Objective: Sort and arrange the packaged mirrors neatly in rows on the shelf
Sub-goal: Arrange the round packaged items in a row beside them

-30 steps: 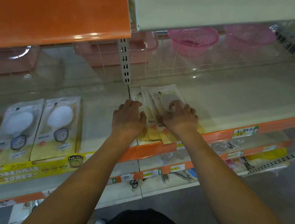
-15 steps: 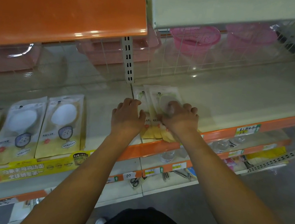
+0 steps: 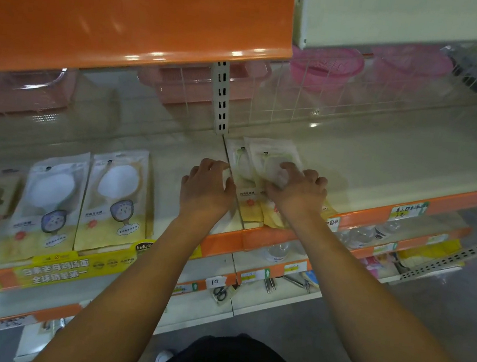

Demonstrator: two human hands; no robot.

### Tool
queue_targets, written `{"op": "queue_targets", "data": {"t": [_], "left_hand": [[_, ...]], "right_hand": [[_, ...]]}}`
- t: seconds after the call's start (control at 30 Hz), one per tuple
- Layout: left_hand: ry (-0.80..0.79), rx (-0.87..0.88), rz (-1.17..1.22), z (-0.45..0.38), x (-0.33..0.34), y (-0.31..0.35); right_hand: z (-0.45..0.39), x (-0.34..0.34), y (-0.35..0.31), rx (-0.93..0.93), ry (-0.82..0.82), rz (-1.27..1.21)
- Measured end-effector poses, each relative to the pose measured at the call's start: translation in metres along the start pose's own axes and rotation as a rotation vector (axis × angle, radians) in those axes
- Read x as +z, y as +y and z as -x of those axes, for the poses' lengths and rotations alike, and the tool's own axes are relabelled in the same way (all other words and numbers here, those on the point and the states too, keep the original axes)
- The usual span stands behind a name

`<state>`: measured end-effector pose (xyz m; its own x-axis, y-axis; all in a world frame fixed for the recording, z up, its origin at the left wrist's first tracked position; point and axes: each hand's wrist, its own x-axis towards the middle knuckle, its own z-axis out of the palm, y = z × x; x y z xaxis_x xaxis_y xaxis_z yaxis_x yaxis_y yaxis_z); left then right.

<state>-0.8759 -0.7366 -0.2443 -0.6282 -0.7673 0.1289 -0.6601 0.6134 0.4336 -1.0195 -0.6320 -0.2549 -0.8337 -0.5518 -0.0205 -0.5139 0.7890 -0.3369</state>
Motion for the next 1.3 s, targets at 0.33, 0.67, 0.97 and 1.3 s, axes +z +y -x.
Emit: {"op": "queue_targets", "data": {"t": [0.33, 0.67, 0.97, 1.3], "left_hand": [[0.023, -0.038, 0.006, 0.001, -0.014, -0.027], [0.083, -0.188, -0.029, 0.014, -0.05, -0.092], [0.151, -0.267, -0.027, 0.031, -0.074, -0.142], [0.138, -0.278, -0.017, 0.033, -0.081, -0.159]], "right_hand": [[0.015, 0.004, -0.044, -0.069, 0.057, -0.14], [0.041, 0.025, -0.121, -0.161, -0.035, -0.14], [0.058, 0.059, -0.173, -0.163, -0.138, -0.118], [0.061, 0.083, -0.179, -0.14, -0.158, -0.027]]}}
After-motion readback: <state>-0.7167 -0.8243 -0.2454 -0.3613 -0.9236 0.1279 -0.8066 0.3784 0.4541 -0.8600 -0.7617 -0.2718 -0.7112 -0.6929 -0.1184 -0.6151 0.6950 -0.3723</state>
